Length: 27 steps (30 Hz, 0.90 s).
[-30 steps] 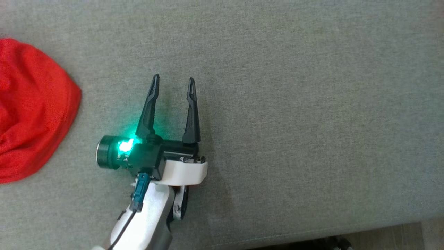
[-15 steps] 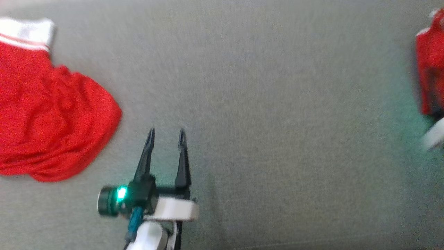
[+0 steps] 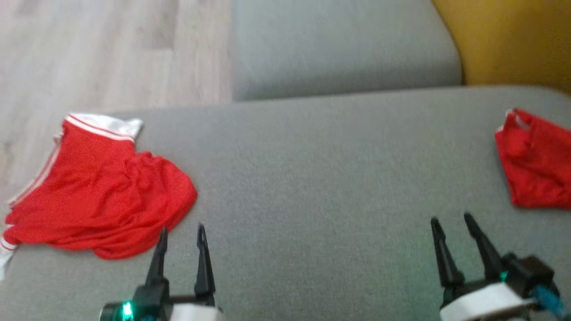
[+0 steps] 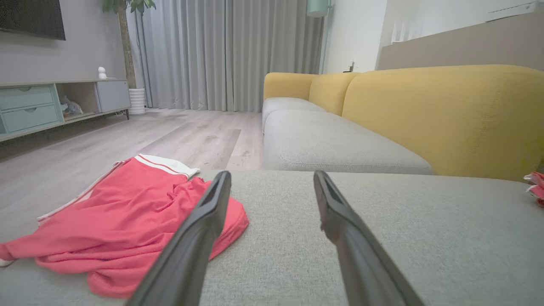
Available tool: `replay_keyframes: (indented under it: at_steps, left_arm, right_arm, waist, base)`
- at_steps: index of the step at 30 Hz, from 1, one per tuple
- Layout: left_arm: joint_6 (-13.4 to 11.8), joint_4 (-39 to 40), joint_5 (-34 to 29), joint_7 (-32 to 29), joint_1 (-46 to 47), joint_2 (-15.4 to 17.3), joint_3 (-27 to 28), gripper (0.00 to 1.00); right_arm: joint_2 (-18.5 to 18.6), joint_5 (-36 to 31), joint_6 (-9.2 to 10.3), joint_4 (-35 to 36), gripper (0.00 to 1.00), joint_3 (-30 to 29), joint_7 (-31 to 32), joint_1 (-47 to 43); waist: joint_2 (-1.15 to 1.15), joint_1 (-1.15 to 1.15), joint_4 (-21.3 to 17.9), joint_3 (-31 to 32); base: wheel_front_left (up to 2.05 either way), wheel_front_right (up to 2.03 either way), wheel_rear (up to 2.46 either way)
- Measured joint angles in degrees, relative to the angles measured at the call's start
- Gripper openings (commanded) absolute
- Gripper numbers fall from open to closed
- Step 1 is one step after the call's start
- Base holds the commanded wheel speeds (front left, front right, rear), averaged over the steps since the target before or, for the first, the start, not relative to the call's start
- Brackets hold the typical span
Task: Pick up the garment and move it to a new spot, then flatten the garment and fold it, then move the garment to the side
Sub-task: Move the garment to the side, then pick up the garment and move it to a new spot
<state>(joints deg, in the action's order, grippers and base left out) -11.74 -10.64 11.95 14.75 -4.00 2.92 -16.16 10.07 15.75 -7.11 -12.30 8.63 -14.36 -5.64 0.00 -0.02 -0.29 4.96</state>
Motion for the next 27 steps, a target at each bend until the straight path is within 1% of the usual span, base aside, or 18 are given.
replay_keyframes:
  at_steps: [3,7,10,22,24,27]
  left_arm:
    - [1.75,-0.12,-1.29,0.00,-2.58,0.03,1.23,1.00]
    - [2.75,-0.24,-1.94,-0.01,-4.24,0.07,3.12,1.00]
    - [3.41,-0.59,-2.68,-0.02,-4.58,0.08,3.41,1.00]
    - [4.26,-1.55,-2.93,-0.03,-4.70,0.05,5.03,1.00]
    - [4.71,-1.75,-2.96,-0.03,-4.70,0.07,5.03,1.00]
    - [4.70,-1.90,-3.36,-0.03,-4.63,0.05,5.05,1.00]
  right_arm:
    - [-1.92,-1.81,0.01,0.80,1.00,-0.36,0.00,-2.98]
    - [-3.28,-2.71,0.01,0.76,1.00,-1.81,0.00,-4.91]
    - [-3.89,-2.78,0.01,0.77,1.00,-2.32,0.00,-4.93]
    - [-4.12,-3.30,0.01,0.69,1.00,-3.52,0.00,-5.66]
    - [-4.25,-3.30,0.01,0.69,1.00,-4.15,0.00,-5.81]
    - [-4.63,-3.22,0.01,0.69,1.00,-4.79,0.00,-5.91]
  waist:
    - [0.00,0.00,0.66,2.18]
    - [0.00,0.01,0.93,3.86]
    - [0.00,0.02,0.92,4.27]
    - [0.00,0.02,0.64,4.93]
    - [0.00,0.02,1.21,4.87]
    - [0.00,0.02,2.90,4.71]
  base:
    - [0.00,0.00,0.00]
    - [0.00,0.00,0.00]
    - [0.00,0.00,0.00]
    - [0.00,0.00,0.00]
    - [0.00,0.00,0.00]
    - [0.00,0.00,0.00]
